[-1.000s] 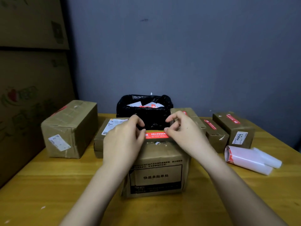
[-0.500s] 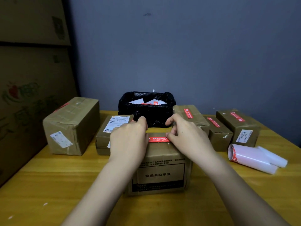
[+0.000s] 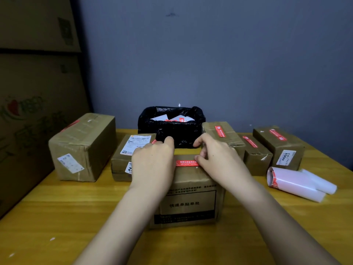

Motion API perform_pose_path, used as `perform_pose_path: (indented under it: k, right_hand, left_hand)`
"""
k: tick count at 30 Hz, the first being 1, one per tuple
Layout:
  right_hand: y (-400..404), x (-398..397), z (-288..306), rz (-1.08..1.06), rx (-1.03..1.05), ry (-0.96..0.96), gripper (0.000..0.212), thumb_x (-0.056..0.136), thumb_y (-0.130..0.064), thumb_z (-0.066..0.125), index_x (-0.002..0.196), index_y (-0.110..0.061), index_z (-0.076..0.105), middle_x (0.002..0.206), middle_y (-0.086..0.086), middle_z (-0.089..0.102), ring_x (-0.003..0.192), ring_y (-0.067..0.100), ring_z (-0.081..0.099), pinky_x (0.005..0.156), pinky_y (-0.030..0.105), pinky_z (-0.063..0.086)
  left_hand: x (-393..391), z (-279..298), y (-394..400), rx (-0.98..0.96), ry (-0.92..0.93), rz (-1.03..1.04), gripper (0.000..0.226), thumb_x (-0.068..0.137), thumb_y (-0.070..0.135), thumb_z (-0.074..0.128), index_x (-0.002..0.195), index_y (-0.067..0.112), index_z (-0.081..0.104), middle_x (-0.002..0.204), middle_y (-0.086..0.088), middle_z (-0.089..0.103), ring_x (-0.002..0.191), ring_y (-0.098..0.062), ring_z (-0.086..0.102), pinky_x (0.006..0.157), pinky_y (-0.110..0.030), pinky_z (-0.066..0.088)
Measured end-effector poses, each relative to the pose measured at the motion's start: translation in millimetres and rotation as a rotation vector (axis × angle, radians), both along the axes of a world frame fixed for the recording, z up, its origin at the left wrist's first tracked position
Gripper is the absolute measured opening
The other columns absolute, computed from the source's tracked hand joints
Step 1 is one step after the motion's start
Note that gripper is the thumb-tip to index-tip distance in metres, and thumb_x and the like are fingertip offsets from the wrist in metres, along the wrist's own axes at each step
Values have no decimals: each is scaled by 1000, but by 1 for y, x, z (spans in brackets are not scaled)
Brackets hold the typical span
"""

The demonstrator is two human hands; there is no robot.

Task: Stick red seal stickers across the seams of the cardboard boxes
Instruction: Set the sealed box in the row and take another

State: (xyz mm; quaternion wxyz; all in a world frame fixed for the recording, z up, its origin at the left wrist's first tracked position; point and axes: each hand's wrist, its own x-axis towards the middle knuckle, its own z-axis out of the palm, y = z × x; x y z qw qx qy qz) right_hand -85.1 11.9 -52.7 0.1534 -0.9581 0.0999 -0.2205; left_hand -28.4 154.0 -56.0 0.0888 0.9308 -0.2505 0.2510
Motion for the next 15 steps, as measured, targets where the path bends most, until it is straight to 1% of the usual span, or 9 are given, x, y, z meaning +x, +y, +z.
perform_pose_path:
  k: [3, 8, 10, 12, 13, 15]
  right_hand:
    - [1, 0, 0, 7, -14, -8, 23, 92, -23, 60, 110, -31, 48, 81, -11, 59, 80, 9, 57, 66, 27, 43]
    - [5, -2, 0, 18, -57, -19, 24, 92, -21, 57, 113, -28, 48, 88, -12, 55, 90, 15, 57, 75, 33, 48]
    - [7, -3, -1, 17, -111, -31, 24, 93, -20, 55, 116, -26, 48, 95, -8, 57, 94, 18, 57, 77, 34, 48]
    - [10, -3, -1, 5, -175, -38, 25, 94, -17, 52, 118, -24, 47, 102, -4, 59, 97, 20, 57, 77, 33, 46]
    - [11, -3, -1, -4, -205, -41, 25, 95, -16, 51, 118, -24, 47, 105, -3, 59, 99, 20, 57, 77, 33, 45]
    - [13, -4, -2, -23, -269, -44, 24, 96, -15, 49, 118, -24, 46, 109, -2, 59, 101, 21, 56, 77, 32, 44]
  left_hand:
    - [-1, 1, 0, 17, -5, 0, 12, 95, 23, 47, 107, 23, 46, 96, 2, 62, 93, -22, 60, 64, -31, 30]
    - [-6, 3, -2, 80, -38, 6, 10, 96, 23, 45, 106, 24, 44, 98, 2, 61, 95, -22, 59, 64, -31, 28]
    - [-9, 4, -3, 117, -46, 3, 6, 97, 21, 43, 100, 23, 38, 100, 1, 60, 97, -23, 58, 64, -32, 27]
    - [-11, 4, -4, 145, -50, -3, 12, 97, 16, 39, 95, 23, 29, 102, -1, 59, 99, -24, 57, 64, -33, 26]
    - [-11, 4, -5, 156, -48, -5, 12, 96, 14, 38, 95, 23, 30, 103, -1, 59, 100, -25, 56, 65, -33, 26]
    - [-11, 5, -5, 166, -42, 1, 10, 96, 13, 37, 101, 22, 39, 105, -2, 60, 101, -26, 56, 67, -33, 26]
